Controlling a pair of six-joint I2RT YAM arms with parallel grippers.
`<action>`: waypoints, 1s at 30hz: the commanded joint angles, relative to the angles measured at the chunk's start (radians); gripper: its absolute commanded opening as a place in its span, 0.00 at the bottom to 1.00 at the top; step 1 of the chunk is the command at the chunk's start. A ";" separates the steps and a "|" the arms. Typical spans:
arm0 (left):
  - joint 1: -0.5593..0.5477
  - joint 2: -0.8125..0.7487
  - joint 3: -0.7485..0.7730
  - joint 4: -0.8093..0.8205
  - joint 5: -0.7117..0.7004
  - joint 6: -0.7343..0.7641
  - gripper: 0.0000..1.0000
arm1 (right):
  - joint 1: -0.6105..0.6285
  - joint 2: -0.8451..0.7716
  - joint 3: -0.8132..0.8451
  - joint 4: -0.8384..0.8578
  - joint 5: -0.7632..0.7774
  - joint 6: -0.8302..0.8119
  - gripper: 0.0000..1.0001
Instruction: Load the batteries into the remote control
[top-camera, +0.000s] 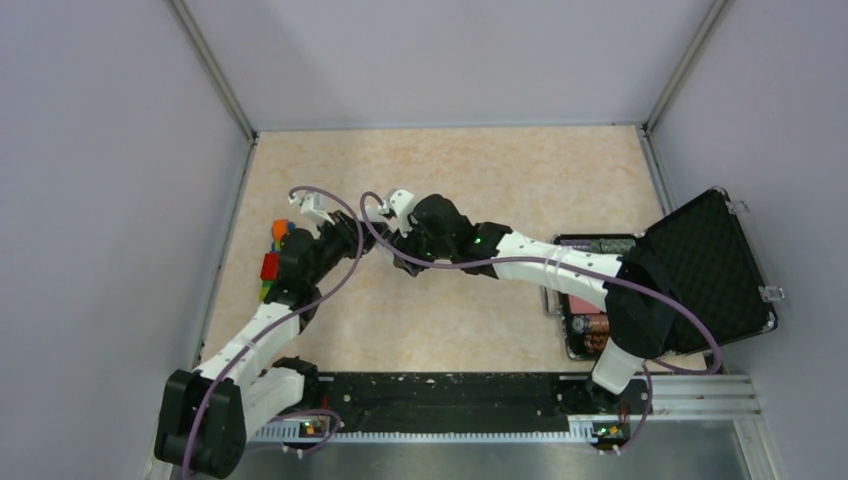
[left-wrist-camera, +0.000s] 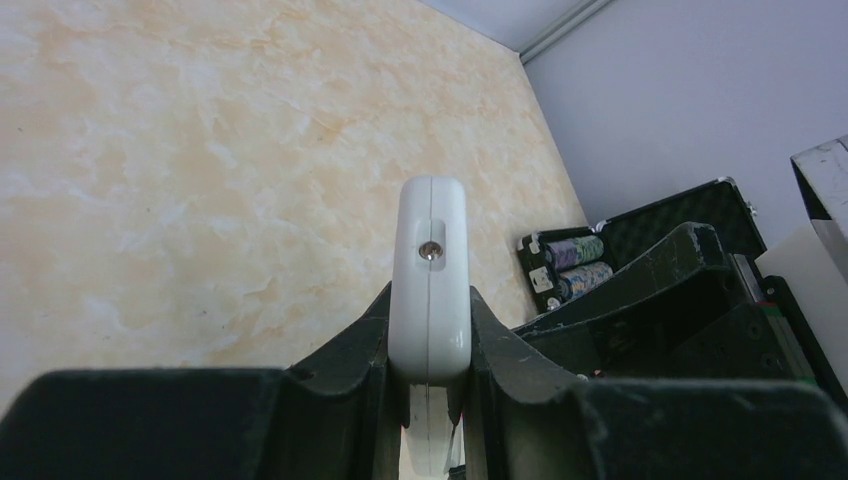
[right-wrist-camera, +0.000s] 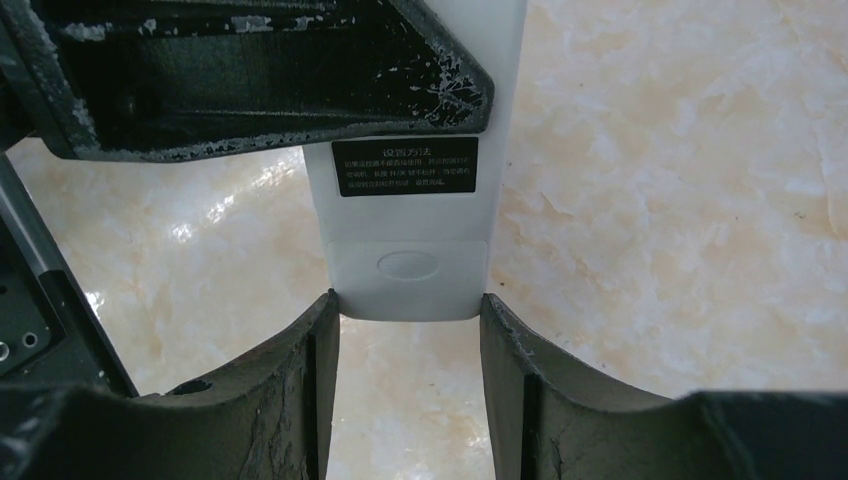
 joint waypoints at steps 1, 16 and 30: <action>-0.007 -0.001 0.046 0.024 0.062 -0.071 0.00 | -0.013 0.041 0.104 0.001 0.031 0.046 0.38; 0.012 0.004 0.103 -0.055 0.060 -0.182 0.00 | -0.032 0.117 0.231 -0.152 -0.005 0.071 0.47; 0.065 0.019 0.134 -0.134 0.061 -0.263 0.00 | -0.039 0.155 0.318 -0.258 -0.055 0.085 0.62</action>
